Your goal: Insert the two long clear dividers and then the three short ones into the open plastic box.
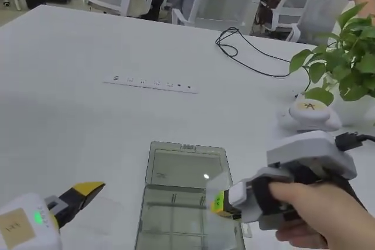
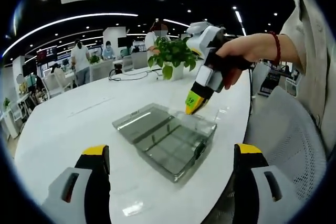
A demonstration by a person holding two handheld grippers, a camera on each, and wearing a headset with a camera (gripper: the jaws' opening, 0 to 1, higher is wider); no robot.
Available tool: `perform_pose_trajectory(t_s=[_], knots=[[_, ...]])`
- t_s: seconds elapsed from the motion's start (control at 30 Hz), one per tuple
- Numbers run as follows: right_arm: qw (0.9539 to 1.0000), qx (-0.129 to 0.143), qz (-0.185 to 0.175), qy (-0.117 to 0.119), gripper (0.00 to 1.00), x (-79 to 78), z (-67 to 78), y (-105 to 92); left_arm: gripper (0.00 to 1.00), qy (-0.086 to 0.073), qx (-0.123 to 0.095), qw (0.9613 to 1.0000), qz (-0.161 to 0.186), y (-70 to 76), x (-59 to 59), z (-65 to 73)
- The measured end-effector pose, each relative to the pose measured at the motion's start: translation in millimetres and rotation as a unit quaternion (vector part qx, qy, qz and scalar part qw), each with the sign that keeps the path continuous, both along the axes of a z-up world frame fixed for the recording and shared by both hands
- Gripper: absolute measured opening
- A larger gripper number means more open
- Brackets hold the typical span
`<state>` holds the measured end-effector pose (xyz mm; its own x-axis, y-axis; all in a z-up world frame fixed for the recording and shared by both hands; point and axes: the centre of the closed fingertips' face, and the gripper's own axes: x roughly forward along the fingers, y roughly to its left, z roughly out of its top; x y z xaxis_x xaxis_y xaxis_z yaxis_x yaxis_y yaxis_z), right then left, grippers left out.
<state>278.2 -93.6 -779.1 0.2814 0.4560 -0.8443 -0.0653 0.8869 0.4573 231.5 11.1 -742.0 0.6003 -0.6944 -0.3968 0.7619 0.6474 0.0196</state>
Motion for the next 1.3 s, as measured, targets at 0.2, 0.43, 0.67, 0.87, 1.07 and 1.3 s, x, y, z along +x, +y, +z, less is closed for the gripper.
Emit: perform_pose_trajectory(t_s=[0.2, 0.43, 0.67, 0.87, 1.07, 1.3], knots=[[0.9998, -0.01, 0.0, 0.017, 0.06, 4.9, -9.6, -4.5, 1.0, 0.002, -0.001, 1.0, 0.0, -1.3, 2.9, -3.7], [0.999, -0.01, 0.002, 0.044, 0.06, 2.8, -19.7, -3.8, 0.99, 0.008, 0.003, 1.0, 0.004, -1.2, 6.2, -8.6], [0.9986, -0.013, 0.006, 0.05, 0.06, 1.4, -25.2, -4.0, 0.98, 0.013, 0.003, 0.9999, 0.008, -0.3, 7.5, -11.6], [0.9982, -0.014, 0.005, 0.059, 0.06, 1.2, -30.3, -4.1, 0.97, 0.017, -0.003, 0.9998, 0.013, 0.9, 7.9, -12.0], [0.998, -0.014, 0.006, 0.061, 0.06, 1.0, -30.8, -2.6, 0.96, 0.019, -0.003, 0.9997, 0.015, 1.6, 7.9, -12.8], [0.9982, -0.011, 0.006, 0.059, 0.06, 0.3, -28.3, -2.6, 0.96, 0.022, -0.004, 0.9996, 0.014, 1.4, 7.5, -14.4]])
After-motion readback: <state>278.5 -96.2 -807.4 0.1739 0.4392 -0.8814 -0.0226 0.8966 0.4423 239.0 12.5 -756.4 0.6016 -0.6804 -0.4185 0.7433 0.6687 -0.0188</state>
